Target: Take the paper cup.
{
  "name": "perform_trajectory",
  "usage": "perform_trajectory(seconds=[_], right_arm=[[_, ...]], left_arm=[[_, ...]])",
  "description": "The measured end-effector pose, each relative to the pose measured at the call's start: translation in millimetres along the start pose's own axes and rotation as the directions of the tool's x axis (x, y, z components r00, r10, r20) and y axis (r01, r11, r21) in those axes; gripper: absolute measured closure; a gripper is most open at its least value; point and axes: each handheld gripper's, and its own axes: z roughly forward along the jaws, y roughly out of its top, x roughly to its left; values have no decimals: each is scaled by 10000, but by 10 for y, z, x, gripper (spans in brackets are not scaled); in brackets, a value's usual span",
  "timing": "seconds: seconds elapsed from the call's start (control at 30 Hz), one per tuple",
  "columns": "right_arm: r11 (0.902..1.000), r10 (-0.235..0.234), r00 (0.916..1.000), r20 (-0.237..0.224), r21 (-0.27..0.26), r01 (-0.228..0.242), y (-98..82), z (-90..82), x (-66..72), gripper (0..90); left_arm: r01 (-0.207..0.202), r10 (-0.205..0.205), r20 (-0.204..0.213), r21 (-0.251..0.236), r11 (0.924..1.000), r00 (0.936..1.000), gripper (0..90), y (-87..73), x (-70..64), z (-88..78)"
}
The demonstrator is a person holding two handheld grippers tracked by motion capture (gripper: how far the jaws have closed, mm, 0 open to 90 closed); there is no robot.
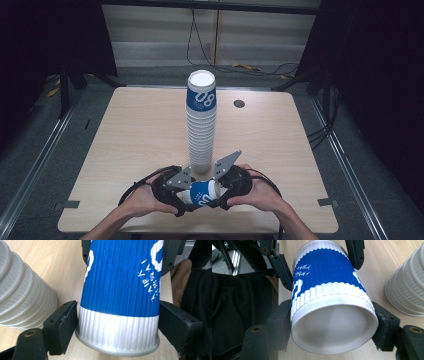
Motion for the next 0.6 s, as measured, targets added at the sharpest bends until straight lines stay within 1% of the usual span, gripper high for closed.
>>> perform_trajectory(seconds=[0.07,0.13,0.17,0.23,0.3,0.33,0.37,0.43,0.47,0.53,0.57,0.6], right_arm=[[9999,83,10000,-55,-57,-84,-13,-9,-4,291],[9999,76,10000,13,-104,-76,-22,-12,-8,290],[9999,56,10000,54,-91,-56,-26,-13,-11,290],[9998,166,9998,141,-105,-165,-40,-22,-20,290],[9996,238,9995,209,-129,-236,-56,-41,-27,290],[9995,284,9994,216,-147,-280,-64,-50,-27,289],[9993,322,9990,296,-194,-317,-75,-63,-32,289],[9987,472,9982,368,-225,-464,-98,-74,-42,289],[9981,555,9976,424,-303,-542,-116,-80,-54,288],[9968,721,9963,469,-374,-703,-144,-91,-77,287],[9952,880,9947,526,-468,-855,-162,-95,-94,287],[9944,941,9941,547,-532,-912,-178,-101,-116,287]], left_arm=[[34,-34,9,-209,9998,10000,191,-11,12,-13],[160,-158,79,-332,9993,9998,192,-17,28,-24],[199,-203,-88,-397,9990,9998,188,-20,27,-30],[280,-289,-175,-523,9982,9994,184,-33,27,-31],[448,-463,-207,-670,9968,9987,181,-56,36,-33],[572,-589,-179,-837,9948,9981,182,-72,46,-42],[698,-713,-133,-902,9935,9974,182,-81,52,-49],[818,-831,-85,-1052,9911,9965,183,-101,83,-80],[912,-929,-83,-1212,9884,9956,183,-106,87,-86],[975,-1025,-290,-1404,9853,9943,183,-113,89,-119],[1026,-1091,-329,-1583,9820,9935,183,-117,86,-136],[998,-1061,-289,-1690,9806,9939,183,-118,92,-154]])
